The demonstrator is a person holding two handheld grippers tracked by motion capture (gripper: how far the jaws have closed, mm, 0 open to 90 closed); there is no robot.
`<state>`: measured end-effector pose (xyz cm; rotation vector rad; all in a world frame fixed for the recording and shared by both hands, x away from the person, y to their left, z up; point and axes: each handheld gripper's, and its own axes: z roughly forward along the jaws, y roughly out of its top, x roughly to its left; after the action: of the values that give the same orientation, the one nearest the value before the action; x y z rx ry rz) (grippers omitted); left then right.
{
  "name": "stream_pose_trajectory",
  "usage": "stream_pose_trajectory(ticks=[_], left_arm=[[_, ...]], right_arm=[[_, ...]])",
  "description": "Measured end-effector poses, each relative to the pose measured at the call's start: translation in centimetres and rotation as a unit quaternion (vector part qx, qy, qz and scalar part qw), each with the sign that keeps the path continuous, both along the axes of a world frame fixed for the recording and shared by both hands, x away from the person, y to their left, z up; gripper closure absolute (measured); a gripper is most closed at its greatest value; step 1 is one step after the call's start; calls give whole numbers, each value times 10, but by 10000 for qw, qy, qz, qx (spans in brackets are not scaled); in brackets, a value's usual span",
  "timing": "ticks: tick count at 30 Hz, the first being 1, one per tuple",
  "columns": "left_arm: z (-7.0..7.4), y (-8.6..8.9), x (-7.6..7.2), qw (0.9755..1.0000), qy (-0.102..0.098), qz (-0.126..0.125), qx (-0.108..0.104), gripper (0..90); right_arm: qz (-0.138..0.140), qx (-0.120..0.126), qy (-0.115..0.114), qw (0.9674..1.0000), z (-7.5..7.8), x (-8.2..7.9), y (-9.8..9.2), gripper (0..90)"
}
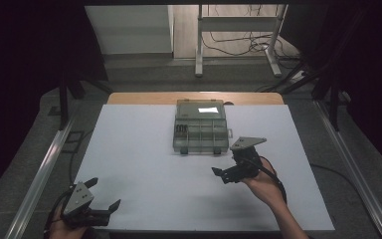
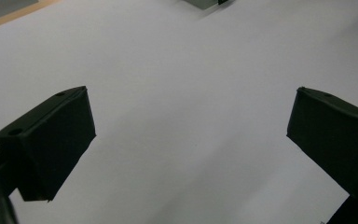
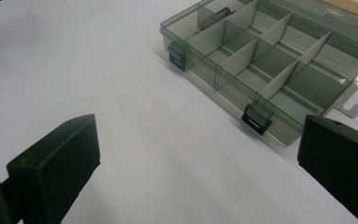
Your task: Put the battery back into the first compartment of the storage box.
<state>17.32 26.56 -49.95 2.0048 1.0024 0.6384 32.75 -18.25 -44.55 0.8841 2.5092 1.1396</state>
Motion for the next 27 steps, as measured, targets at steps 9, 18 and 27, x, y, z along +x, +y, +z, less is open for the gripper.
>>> stream_pose_trajectory(ticks=[9, 18, 27], left_arm=[[0, 0, 0, 10000, 3, 3, 3, 17], [0, 0, 0, 10000, 9, 6, -13, 17], [0, 0, 0, 10000, 7, 12, -23, 17]], right_arm=[[-111, -24, -113, 9999, 1, -16, -14, 0], [-350, 90, -131, 9993, -4, -29, -34, 0], [-490, 171, -193, 9985, -7, -39, -48, 0]])
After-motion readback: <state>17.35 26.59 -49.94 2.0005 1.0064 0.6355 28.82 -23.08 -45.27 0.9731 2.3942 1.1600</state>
